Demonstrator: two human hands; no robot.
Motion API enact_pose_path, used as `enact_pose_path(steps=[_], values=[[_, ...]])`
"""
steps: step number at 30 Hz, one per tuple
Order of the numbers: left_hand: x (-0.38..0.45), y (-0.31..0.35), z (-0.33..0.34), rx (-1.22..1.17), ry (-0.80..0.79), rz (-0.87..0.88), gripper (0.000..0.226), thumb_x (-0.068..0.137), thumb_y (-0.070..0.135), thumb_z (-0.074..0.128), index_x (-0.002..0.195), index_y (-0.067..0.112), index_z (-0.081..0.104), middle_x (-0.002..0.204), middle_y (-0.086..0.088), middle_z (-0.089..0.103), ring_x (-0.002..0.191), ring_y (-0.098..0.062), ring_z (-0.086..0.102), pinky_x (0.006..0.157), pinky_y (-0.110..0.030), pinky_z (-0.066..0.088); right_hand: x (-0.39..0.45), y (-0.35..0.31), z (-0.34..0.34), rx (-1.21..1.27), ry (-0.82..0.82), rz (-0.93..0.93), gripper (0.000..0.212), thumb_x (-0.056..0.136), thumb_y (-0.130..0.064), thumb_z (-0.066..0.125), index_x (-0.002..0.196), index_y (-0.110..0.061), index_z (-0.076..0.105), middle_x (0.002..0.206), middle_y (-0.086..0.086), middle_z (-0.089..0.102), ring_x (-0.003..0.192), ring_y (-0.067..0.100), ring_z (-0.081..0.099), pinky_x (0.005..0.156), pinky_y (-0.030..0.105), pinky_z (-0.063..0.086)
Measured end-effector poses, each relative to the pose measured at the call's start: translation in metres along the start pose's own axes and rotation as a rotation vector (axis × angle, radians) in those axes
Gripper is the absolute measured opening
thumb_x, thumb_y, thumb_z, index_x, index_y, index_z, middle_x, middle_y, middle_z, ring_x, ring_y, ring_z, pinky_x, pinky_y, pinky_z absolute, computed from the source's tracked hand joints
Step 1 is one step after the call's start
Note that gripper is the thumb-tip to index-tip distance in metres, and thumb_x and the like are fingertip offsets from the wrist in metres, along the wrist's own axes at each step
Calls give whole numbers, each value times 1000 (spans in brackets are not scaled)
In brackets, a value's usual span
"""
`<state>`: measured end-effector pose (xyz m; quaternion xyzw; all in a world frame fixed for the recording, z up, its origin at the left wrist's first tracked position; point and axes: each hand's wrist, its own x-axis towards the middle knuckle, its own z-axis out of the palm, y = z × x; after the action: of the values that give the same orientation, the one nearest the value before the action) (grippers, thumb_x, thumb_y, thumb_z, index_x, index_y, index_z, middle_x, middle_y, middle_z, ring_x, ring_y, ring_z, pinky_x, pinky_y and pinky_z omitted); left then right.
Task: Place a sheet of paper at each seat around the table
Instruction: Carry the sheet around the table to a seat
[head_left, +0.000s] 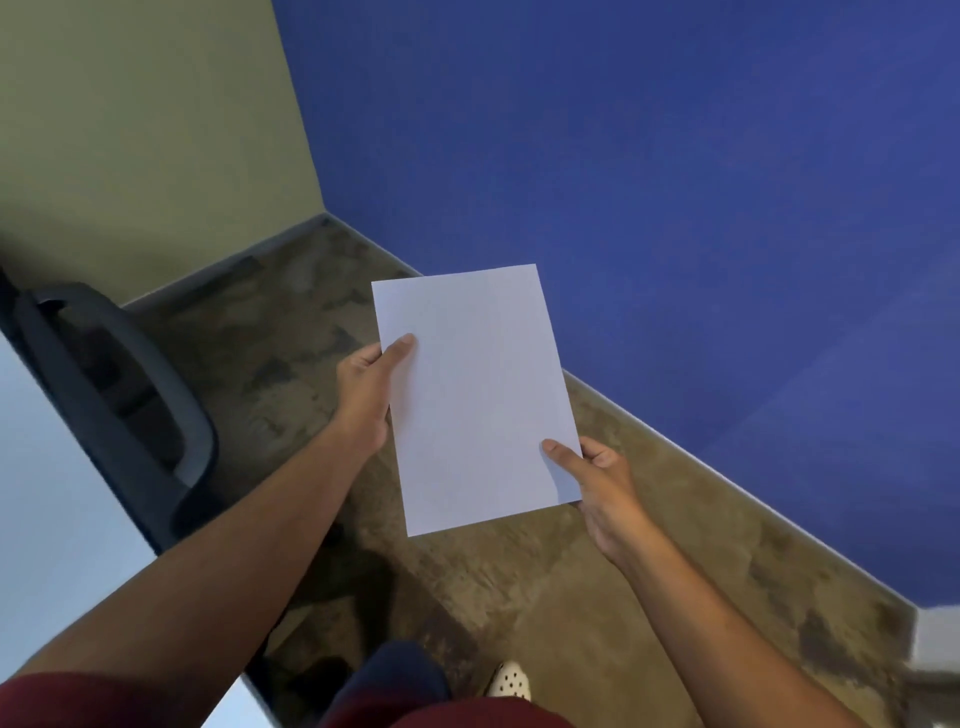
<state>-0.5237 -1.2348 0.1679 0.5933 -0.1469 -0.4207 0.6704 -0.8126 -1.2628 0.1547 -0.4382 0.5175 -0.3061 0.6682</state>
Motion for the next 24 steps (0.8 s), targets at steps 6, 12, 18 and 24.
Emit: enact_pose_path(steps=[6, 12, 18, 24], values=[[62, 23, 5, -59, 131, 40, 23, 99, 22, 79, 106, 0, 79, 111, -16, 82, 91, -33, 77, 95, -59, 63, 91, -44, 25, -54, -137, 50, 25, 94, -21, 81, 116, -9, 79, 114, 11, 82, 107, 32, 79, 106, 57, 57], [158, 39, -13, -101, 246, 75, 23, 101, 26, 77, 104, 4, 79, 112, -14, 83, 109, -45, 77, 97, -61, 63, 205, -79, 85, -103, -244, 68, 30, 91, -23, 82, 119, -9, 79, 117, 9, 82, 112, 30, 78, 109, 56, 55], [253, 91, -45, -153, 329, 123, 38, 104, 32, 72, 110, -6, 74, 113, -18, 81, 108, -44, 77, 97, -62, 62, 304, -128, 176, -181, -363, 80, 28, 94, -18, 79, 118, -5, 79, 116, 14, 81, 109, 34, 78, 108, 58, 56], [321, 149, -84, -139, 433, 212, 48, 101, 36, 76, 105, -12, 72, 111, -28, 79, 110, -56, 72, 97, -74, 56, 384, -175, 270, -246, -493, 39, 22, 98, -14, 75, 118, -6, 78, 114, 11, 82, 107, 28, 80, 108, 52, 57]])
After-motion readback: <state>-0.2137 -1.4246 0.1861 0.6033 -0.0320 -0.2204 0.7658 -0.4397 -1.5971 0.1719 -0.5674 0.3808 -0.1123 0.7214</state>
